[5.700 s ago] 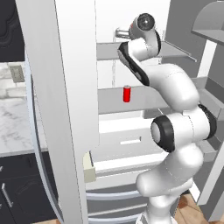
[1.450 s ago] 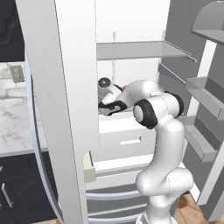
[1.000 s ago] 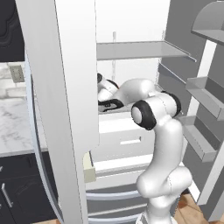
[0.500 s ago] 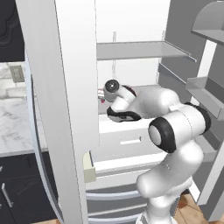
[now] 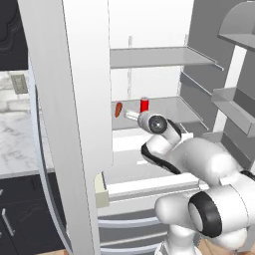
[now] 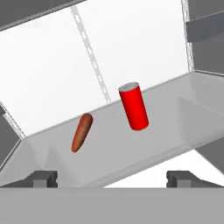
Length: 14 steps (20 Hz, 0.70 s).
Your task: Place the mayonnaise and ketchup from the counter to the top shelf of the fridge. If the existing items in the fridge are on the top shelf, move them to other shelves.
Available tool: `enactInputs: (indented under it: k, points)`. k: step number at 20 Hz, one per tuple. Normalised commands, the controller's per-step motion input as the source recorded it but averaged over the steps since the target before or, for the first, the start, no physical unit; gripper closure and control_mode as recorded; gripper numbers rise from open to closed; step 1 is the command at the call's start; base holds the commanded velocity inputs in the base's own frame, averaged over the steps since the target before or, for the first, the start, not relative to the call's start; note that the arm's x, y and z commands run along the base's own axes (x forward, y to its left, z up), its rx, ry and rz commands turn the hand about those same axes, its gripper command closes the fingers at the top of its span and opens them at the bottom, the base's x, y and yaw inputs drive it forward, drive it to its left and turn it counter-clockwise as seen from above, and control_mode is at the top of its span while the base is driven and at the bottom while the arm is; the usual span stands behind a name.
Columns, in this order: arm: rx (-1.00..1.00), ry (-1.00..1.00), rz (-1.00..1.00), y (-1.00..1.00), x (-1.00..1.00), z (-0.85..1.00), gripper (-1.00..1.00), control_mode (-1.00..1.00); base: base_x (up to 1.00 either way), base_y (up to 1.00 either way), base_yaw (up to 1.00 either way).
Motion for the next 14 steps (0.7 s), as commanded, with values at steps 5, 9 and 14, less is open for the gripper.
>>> enactInputs:
  k: [5, 9, 14]
  points:
    - [0.09, 0.0, 0.0, 0.0, -1.0, 1.0, -1.0, -1.0, 0.0, 0.0, 0.0]
    - [0.11, 0.06, 0.0, 0.0, -1.0, 1.0, -1.0, -1.0, 0.0, 0.0, 0.0]
    - [0.11, 0.22, 0.0, 0.0, -1.0, 1.0, -1.0, -1.0, 0.0, 0.0, 0.0]
